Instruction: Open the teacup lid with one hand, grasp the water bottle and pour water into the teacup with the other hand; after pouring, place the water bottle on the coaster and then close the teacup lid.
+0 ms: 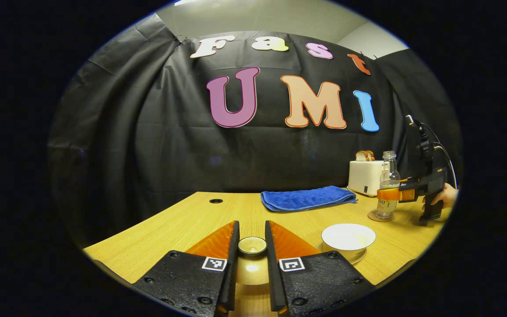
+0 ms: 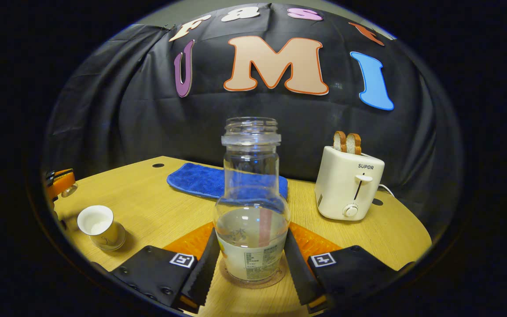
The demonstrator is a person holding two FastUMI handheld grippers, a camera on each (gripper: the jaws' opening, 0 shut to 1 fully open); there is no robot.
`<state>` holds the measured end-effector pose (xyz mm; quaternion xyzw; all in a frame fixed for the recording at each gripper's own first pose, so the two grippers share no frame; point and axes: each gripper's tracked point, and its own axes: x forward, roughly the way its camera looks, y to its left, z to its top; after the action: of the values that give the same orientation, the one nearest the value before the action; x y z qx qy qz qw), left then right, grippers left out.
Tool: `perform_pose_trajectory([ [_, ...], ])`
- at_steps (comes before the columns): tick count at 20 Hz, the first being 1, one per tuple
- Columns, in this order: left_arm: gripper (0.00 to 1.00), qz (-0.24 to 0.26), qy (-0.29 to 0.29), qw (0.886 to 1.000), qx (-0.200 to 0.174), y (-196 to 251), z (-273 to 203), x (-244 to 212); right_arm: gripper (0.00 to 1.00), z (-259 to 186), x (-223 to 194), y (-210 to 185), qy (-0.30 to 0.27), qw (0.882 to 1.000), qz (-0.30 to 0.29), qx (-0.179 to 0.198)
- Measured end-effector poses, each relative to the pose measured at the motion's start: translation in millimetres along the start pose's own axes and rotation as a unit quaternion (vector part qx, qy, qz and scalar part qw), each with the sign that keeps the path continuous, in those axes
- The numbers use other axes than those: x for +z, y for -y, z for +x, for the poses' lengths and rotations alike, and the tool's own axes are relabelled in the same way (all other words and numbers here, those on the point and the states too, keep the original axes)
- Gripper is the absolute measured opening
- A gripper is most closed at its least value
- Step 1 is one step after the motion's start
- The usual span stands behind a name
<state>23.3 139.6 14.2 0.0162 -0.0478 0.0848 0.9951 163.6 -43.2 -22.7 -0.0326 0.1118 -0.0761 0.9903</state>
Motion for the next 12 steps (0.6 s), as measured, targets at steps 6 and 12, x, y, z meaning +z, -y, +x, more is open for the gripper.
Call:
perform_pose_trajectory([
  [6, 0.28, 0.000, 0.000, 1.000, 0.000, 0, 0, 0, 0.83, -2, -2, 0, 0.003, 1.000, -0.002, 0.008],
  [12, 0.29, 0.000, 0.000, 1.000, 0.000, 0, 0, -1, 0.84, -9, -5, 16, 0.005, 1.000, 0.013, -0.005],
])
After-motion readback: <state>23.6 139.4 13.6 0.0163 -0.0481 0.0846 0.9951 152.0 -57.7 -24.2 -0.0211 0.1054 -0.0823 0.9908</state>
